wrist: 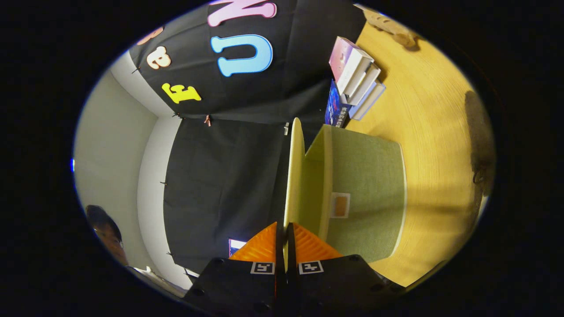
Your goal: Open the storage box then place both shoes into the box .Put the left shoe in first, then the right shoe, with the right side of both shoes facing outward in a uniform manner.
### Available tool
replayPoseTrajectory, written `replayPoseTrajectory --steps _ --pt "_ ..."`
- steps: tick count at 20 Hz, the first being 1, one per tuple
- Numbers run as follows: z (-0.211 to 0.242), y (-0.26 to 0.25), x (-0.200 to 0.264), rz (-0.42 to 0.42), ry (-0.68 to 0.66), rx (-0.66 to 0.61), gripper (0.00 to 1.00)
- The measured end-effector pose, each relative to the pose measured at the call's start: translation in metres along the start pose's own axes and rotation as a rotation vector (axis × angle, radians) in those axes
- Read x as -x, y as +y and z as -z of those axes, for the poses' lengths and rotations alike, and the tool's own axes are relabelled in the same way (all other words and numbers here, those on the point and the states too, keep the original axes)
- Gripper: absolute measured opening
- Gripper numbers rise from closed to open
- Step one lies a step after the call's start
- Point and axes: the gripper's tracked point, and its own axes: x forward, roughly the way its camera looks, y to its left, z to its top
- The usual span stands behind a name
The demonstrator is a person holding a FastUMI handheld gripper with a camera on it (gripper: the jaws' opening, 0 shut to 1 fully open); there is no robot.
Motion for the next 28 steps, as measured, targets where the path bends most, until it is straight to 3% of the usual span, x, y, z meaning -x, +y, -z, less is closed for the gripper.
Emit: replayPoseTrajectory --steps 6,14,26,28 --pt "0.004 0.063 -0.034 0.004 -0.024 0.127 0.05" --pt "0.037 0.120 -0.123 -0.023 0.011 0.206 0.07" --pt "0.092 0.122 -0.225 0.040 0.143 0.219 0.07" --pt "0.103 0.119 -0.234 0.047 0.157 0.229 0.16"
